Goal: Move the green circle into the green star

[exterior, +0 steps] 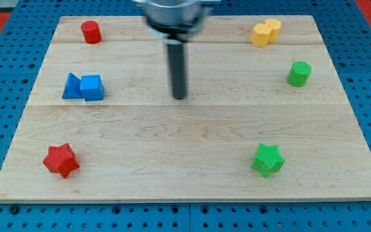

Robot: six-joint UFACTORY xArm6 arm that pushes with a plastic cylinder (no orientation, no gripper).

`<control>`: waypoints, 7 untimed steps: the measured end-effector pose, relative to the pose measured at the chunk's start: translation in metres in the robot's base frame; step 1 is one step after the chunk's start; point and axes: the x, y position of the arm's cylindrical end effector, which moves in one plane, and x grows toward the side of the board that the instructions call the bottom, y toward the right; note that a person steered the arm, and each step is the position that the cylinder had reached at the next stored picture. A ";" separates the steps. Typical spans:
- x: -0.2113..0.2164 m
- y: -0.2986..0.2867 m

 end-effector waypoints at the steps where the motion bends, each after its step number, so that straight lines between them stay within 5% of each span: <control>1: 0.000 0.102; 3: -0.044 0.267; 4: -0.089 0.257; 5: -0.091 0.186; 7: -0.044 0.185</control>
